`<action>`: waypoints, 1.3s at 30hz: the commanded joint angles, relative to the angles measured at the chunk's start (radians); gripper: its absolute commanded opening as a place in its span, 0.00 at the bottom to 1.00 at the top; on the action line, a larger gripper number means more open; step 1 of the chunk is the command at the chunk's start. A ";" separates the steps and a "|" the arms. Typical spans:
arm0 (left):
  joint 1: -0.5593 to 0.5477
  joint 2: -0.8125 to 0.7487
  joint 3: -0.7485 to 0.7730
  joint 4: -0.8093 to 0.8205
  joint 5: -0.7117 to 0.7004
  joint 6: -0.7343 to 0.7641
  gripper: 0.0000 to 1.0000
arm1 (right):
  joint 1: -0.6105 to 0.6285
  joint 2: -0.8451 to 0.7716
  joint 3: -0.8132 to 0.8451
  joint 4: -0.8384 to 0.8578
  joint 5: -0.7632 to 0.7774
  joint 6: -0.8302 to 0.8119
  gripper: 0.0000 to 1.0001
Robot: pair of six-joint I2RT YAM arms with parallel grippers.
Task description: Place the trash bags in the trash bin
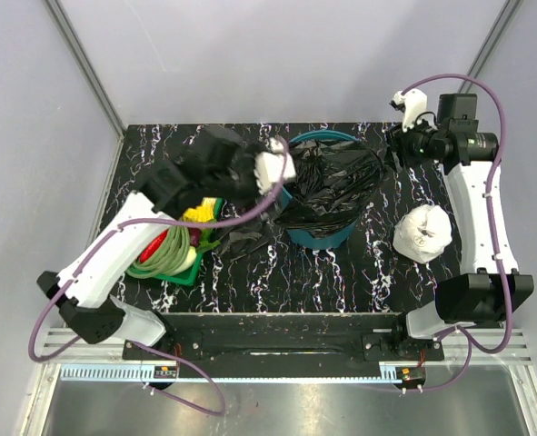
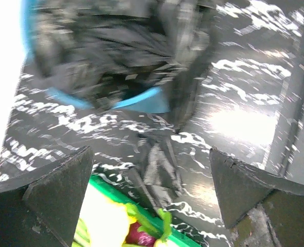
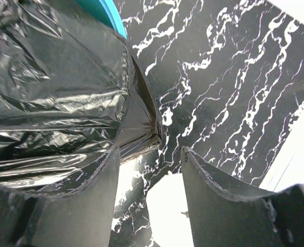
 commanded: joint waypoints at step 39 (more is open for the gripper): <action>0.359 0.085 -0.146 0.536 0.359 -0.475 0.99 | 0.079 0.277 0.349 0.116 -0.193 0.207 0.58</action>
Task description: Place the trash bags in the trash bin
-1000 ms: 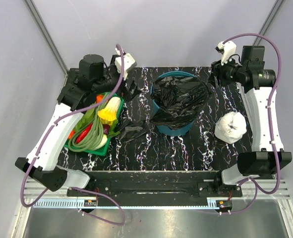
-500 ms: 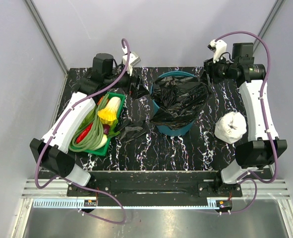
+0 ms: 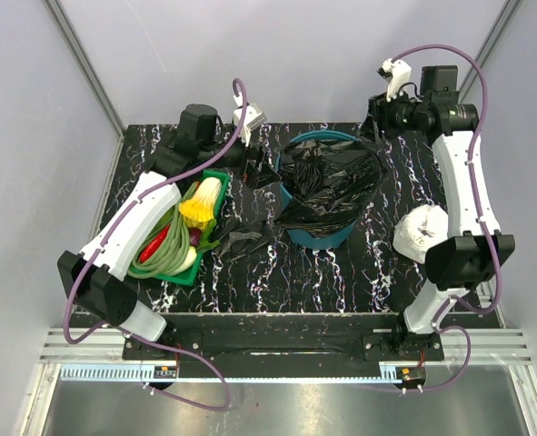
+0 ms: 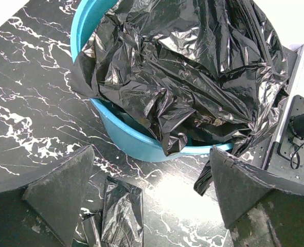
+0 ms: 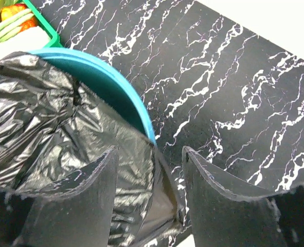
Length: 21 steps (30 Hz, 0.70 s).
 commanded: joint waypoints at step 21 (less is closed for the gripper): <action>0.002 0.047 -0.058 0.141 0.214 -0.092 0.99 | 0.077 0.421 0.547 -0.162 -0.148 -0.012 0.60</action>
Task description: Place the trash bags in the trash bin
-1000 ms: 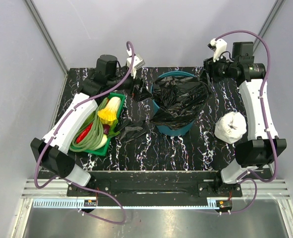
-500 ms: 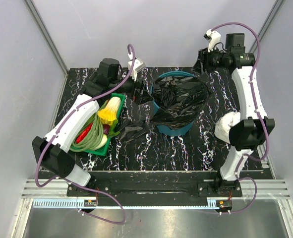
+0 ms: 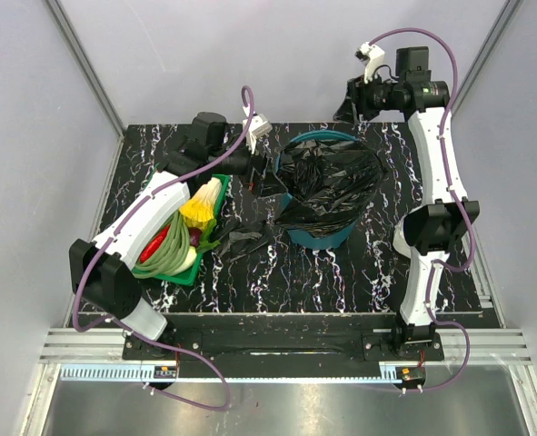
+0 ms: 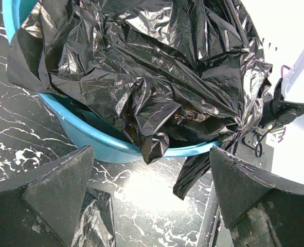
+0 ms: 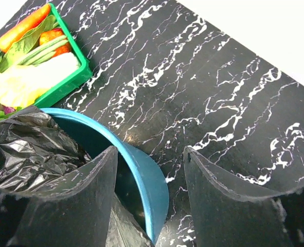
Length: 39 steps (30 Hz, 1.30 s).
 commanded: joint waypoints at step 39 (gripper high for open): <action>0.001 -0.041 0.107 -0.081 -0.009 0.140 0.99 | 0.114 -0.184 -0.189 -0.160 0.258 -0.159 0.25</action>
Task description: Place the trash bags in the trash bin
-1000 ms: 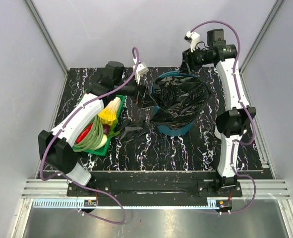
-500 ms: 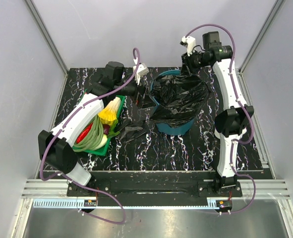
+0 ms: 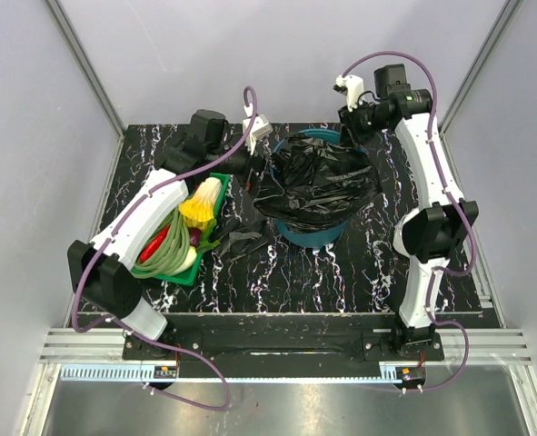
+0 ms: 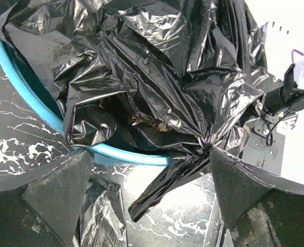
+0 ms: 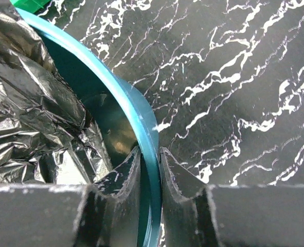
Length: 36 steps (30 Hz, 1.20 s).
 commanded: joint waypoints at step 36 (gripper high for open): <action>0.002 -0.020 0.225 -0.092 -0.099 0.132 0.99 | 0.071 -0.516 -0.440 -0.051 0.342 0.222 0.31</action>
